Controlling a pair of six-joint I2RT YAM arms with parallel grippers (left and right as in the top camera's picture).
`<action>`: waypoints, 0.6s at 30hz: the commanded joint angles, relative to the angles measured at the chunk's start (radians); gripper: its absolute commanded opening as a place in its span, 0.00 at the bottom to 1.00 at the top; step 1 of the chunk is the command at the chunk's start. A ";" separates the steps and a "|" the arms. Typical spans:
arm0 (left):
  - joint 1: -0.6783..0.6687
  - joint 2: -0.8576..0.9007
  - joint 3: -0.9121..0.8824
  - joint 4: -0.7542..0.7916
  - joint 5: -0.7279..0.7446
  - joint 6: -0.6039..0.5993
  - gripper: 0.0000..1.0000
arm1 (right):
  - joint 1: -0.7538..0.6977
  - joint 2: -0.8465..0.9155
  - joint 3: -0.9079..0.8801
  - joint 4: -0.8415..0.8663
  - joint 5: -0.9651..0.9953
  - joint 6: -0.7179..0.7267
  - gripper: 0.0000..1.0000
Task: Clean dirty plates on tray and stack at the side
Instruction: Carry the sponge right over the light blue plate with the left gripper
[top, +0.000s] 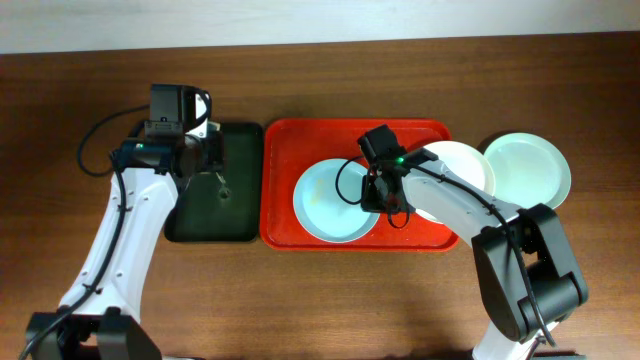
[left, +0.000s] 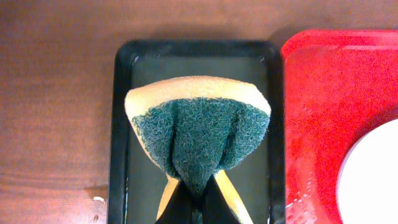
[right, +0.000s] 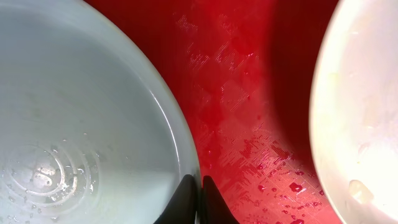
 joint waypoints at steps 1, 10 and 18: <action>0.034 0.043 0.039 -0.038 0.022 0.016 0.00 | -0.003 0.007 -0.014 0.003 -0.004 0.001 0.04; 0.064 0.227 0.194 -0.153 0.225 0.122 0.00 | -0.003 0.007 -0.013 0.036 -0.031 -0.034 0.04; 0.064 0.269 0.193 -0.150 0.225 0.122 0.00 | -0.003 0.007 -0.013 0.106 -0.084 -0.203 0.04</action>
